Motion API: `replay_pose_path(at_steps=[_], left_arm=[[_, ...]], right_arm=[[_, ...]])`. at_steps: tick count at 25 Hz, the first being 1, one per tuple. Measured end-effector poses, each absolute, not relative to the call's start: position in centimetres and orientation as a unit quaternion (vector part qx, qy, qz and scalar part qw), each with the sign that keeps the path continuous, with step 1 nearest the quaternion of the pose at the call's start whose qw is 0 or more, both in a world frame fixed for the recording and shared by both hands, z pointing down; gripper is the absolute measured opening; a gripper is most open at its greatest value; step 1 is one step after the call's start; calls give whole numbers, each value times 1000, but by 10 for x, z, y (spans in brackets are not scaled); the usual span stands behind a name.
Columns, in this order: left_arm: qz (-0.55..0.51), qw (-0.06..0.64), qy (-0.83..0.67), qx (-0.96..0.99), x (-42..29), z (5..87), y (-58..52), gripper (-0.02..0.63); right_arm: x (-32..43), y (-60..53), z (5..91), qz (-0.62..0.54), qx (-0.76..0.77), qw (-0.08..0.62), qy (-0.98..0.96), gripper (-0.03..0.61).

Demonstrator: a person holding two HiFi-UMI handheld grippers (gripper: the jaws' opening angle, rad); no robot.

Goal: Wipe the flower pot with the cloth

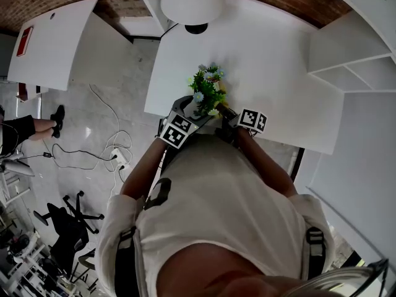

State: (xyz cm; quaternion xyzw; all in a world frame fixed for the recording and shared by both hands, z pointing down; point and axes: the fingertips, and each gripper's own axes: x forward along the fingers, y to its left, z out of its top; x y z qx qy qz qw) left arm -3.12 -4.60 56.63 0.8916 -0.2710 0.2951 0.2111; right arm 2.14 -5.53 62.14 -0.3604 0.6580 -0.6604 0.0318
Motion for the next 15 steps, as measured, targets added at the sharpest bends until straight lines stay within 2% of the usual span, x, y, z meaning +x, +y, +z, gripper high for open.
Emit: replay_pose_path(at_steps=[6, 12, 15], left_arm=[[290, 223, -261, 893, -24, 566, -39, 350], [300, 200, -217, 907, -20, 561, -41, 348], [310, 191, -234, 901, -36, 562, -60, 348]], right_arm=[[29, -60, 621, -649, -385, 19, 656, 117], [44, -87, 594, -629, -395, 90, 663, 118], [43, -95, 580, -618, -382, 95, 681, 118]])
